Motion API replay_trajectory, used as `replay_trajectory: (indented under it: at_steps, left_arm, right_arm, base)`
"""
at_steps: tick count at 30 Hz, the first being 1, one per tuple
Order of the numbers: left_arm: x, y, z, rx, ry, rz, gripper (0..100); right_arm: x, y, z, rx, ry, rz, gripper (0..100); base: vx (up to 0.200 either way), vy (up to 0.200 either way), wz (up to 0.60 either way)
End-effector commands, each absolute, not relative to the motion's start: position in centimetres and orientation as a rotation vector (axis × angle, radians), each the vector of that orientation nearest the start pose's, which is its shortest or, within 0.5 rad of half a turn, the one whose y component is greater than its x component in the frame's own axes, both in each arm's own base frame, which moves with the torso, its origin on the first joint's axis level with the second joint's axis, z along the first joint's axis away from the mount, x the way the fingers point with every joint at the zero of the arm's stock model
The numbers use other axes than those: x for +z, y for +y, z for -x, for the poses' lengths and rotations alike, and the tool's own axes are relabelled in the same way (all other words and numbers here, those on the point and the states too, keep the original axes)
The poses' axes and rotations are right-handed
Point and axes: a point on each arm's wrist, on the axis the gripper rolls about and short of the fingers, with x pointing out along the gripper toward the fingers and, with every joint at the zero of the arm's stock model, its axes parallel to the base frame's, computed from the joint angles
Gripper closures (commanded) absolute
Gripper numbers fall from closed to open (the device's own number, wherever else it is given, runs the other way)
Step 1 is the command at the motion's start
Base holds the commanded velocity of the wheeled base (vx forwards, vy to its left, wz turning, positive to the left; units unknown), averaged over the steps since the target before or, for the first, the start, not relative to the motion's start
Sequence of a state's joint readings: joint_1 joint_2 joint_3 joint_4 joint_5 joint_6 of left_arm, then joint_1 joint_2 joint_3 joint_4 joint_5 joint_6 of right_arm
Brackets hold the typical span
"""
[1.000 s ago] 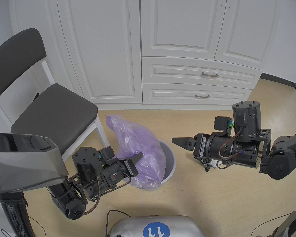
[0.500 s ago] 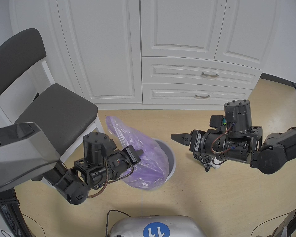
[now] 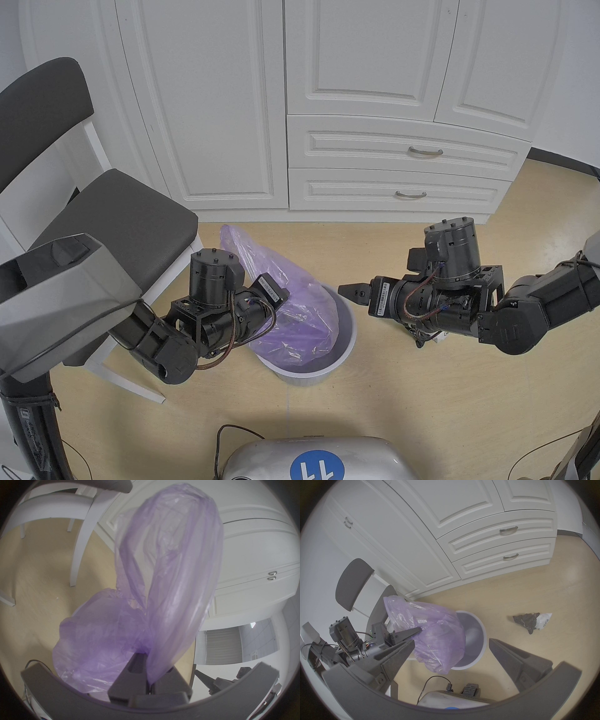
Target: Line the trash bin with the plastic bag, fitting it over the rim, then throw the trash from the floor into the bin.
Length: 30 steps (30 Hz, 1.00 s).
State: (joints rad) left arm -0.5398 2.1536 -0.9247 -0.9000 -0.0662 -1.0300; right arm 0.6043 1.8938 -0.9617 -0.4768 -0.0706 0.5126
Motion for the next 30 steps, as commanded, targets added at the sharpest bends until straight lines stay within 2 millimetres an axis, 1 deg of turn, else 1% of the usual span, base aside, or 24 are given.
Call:
replay_trajectory:
  at_steps: [1,7,9,13,19,21,22,26,30]
  left_arm:
    - [6.5,-20.6,-34.1,-0.347,0.645,0.895,100]
    - [6.3,-20.8,-33.4,-0.319,0.739,0.856,100]
    - [6.6,-20.9,-33.3,-0.323,0.764,0.851,100]
    - [6.7,-20.9,-33.1,-0.335,0.835,0.840,100]
    - [6.9,-21.1,-33.4,-0.342,0.856,0.837,100]
    - [7.3,-21.4,-34.1,-0.357,0.834,0.844,100]
    - [7.5,-21.7,-34.8,-0.370,0.824,0.851,100]
    - [7.1,-22.9,-36.9,-0.357,0.889,0.837,100]
    - [5.7,-24.0,-39.1,-0.269,1.011,0.798,100]
  right_arm:
    - [13.3,20.1,-29.6,0.388,0.581,-0.328,0]
    - [13.0,20.0,-29.7,0.382,0.591,-0.325,0]
    - [12.9,20.1,-29.7,0.382,0.595,-0.322,0]
    - [12.5,20.2,-29.8,0.378,0.603,-0.318,0]
    - [11.9,20.4,-30.1,0.374,0.616,-0.312,0]
    - [11.8,20.6,-30.4,0.370,0.616,-0.313,0]
    - [11.6,20.6,-30.6,0.365,0.617,-0.312,0]
    - [11.0,20.5,-31.4,0.329,0.615,-0.308,0]
    - [11.0,20.1,-31.9,0.314,0.610,-0.314,0]
  base:
    - [0.000,0.000,0.00]
    - [0.000,0.000,0.00]
    - [0.000,0.000,0.00]
    - [0.000,0.000,0.00]
    - [0.000,0.000,0.00]
    - [0.000,0.000,0.00]
    - [0.000,0.000,0.00]
    - [0.000,0.000,0.00]
    - [0.000,0.000,0.00]
